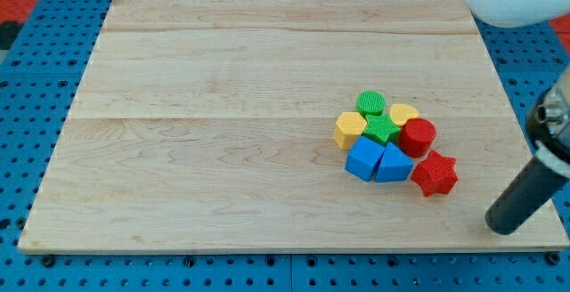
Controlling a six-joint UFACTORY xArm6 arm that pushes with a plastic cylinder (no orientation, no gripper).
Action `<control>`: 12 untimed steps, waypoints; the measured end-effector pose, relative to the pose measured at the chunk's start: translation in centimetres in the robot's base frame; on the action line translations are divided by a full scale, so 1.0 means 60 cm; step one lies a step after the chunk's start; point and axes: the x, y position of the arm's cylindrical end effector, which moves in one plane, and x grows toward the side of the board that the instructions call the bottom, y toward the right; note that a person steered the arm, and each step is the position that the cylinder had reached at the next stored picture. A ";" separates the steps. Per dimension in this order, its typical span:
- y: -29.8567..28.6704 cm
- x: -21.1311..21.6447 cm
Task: Adjust the red blocks into the group of blocks
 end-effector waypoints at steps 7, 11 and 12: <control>-0.144 -0.065; -0.047 -0.180; -0.046 -0.226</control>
